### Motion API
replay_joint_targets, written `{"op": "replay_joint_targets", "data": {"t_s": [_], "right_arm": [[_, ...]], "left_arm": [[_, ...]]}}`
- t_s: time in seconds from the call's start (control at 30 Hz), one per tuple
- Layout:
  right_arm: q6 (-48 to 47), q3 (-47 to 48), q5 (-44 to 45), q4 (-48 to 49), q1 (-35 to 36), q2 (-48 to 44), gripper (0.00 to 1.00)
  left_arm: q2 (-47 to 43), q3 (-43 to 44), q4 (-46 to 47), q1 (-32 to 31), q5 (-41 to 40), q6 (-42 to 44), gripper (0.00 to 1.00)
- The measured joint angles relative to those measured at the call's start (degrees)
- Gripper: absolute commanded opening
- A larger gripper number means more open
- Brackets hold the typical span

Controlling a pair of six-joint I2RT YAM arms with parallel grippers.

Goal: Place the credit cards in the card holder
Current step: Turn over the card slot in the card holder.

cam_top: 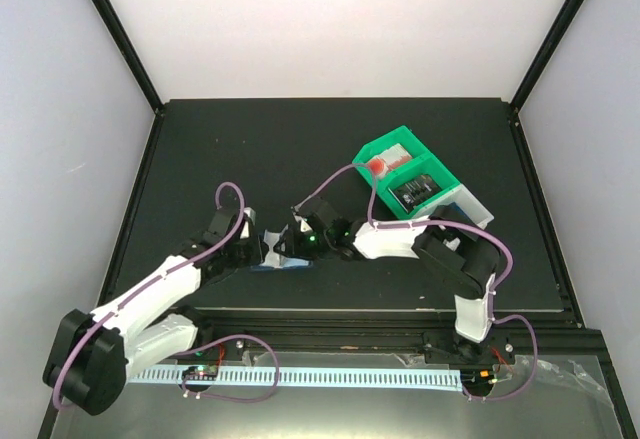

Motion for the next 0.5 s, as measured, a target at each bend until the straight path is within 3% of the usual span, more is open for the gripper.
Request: {"op": "replay_joint_targets", "data": {"t_s": [0.3,0.5], "right_arm": [[-1.95,5.05,-3.39,0.72,1.77,4.04,0.51],[-1.99,9.4,-3.45,0.2,2.91,7.85,0.51]], "left_arm": [[-8.81,4.68,-6.32,0.0,-7.17,-0.72,0.32],[-12.31,5.42,-8.5,0.0,-9.09,-0.87,0.36]]}}
